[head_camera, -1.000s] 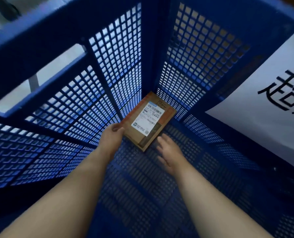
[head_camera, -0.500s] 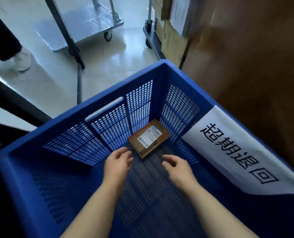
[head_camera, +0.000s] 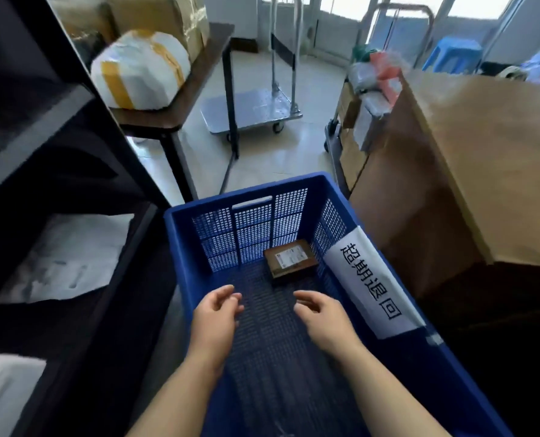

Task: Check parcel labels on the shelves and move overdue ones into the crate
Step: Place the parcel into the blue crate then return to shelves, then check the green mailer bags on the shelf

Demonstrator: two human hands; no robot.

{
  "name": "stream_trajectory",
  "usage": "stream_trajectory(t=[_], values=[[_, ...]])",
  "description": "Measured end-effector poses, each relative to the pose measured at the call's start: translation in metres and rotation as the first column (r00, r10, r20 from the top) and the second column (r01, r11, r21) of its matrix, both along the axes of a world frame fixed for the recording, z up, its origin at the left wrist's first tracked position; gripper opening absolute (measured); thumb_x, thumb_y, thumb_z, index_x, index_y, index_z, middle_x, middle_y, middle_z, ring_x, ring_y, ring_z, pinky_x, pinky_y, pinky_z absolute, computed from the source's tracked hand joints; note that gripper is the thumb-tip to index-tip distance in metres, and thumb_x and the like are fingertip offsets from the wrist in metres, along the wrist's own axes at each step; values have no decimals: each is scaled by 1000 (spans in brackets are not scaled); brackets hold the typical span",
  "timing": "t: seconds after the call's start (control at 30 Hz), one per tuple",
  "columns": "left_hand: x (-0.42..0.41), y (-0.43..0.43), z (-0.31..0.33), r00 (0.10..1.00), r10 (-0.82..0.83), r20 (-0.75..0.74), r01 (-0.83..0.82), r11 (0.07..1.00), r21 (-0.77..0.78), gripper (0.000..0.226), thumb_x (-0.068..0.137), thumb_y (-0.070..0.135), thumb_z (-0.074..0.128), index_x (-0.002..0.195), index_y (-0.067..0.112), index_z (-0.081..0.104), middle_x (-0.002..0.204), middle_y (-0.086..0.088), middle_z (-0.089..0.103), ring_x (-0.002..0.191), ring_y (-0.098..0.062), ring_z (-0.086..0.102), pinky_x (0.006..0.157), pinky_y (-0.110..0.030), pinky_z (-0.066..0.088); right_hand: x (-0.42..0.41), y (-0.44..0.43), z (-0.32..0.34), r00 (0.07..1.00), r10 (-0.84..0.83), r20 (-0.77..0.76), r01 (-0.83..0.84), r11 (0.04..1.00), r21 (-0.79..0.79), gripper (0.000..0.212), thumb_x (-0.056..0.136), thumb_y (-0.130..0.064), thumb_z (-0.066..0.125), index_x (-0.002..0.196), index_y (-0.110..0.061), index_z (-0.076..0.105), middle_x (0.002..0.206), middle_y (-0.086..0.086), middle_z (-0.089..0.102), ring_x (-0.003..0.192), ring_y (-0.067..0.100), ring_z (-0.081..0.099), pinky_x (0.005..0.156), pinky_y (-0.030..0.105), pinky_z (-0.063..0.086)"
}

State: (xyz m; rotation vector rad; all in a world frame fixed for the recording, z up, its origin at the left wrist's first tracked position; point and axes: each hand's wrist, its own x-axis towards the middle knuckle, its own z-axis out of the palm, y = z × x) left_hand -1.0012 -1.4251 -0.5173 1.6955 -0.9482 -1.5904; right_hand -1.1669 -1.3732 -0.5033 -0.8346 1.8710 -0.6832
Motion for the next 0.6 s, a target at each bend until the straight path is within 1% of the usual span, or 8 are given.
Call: stream_trajectory(t=[0.07, 0.13, 0.2, 0.3, 0.37, 0.47, 0.53, 0.6], values=[[21, 29, 30, 999, 39, -10, -39, 999, -7, 23, 98, 8, 47, 118, 14, 57, 109, -4, 65, 99, -21, 62, 82, -35, 49, 17, 21, 31, 999, 33, -3, -33, 999, -26, 31, 94, -15, 59, 124, -15, 64, 113, -1, 67, 98, 7, 61, 79, 12, 43], [42, 54, 60, 997, 74, -26, -74, 997, -28, 22, 98, 8, 47, 116, 14, 57, 108, -4, 65, 98, -21, 62, 79, -33, 49, 35, 40, 63, 997, 78, -8, -78, 996, -50, 31, 95, -16, 58, 125, -15, 63, 109, -4, 66, 100, 7, 60, 82, 16, 43], [64, 78, 89, 995, 98, -31, -99, 993, -58, 21, 97, 7, 47, 114, 14, 57, 104, -4, 65, 94, -20, 62, 78, -33, 49, 55, 57, 93, 992, 123, -21, -125, 989, -78, 31, 95, -15, 58, 126, -14, 63, 109, -3, 65, 100, 7, 60, 81, 14, 41], [99, 114, 132, 990, 131, -53, -136, 984, -111, 18, 97, 7, 49, 111, 15, 58, 98, 0, 66, 88, -17, 62, 79, -34, 49, 90, 86, 135, 987, 159, -34, -162, 977, -137, 32, 95, -16, 58, 126, -17, 63, 115, -3, 67, 103, 6, 61, 81, 14, 43], [126, 141, 159, 987, 146, -61, -154, 977, -146, 18, 97, 9, 49, 109, 18, 59, 99, 1, 67, 88, -17, 64, 83, -37, 49, 119, 107, 162, 981, 190, -45, -195, 963, -184, 31, 95, -18, 58, 125, -19, 63, 116, -4, 67, 104, 5, 61, 75, 10, 43], [171, 187, 203, 981, 182, -65, -191, 959, -207, 19, 98, 10, 48, 110, 20, 59, 102, 3, 67, 91, -16, 65, 86, -37, 50, 166, 139, 201, 960, 266, -82, -279, 923, -264, 29, 96, -17, 57, 124, -20, 64, 112, -7, 66, 97, 1, 59, 64, 1, 42], [205, 219, 234, 970, 234, -69, -243, 939, -242, 19, 98, 11, 47, 109, 21, 59, 103, 4, 67, 94, -16, 65, 87, -35, 50, 200, 160, 231, 937, 338, -92, -349, 884, -311, 29, 96, -17, 57, 124, -21, 64, 112, -6, 67, 97, 0, 59, 67, 1, 44], [240, 250, 264, 950, 298, -88, -311, 909, -279, 20, 98, 12, 47, 109, 22, 60, 104, 4, 68, 95, -15, 65, 83, -32, 51, 232, 178, 261, 908, 410, -90, -414, 838, -356, 29, 95, -18, 57, 123, -22, 64, 111, -7, 68, 99, 0, 61, 77, 8, 49]])
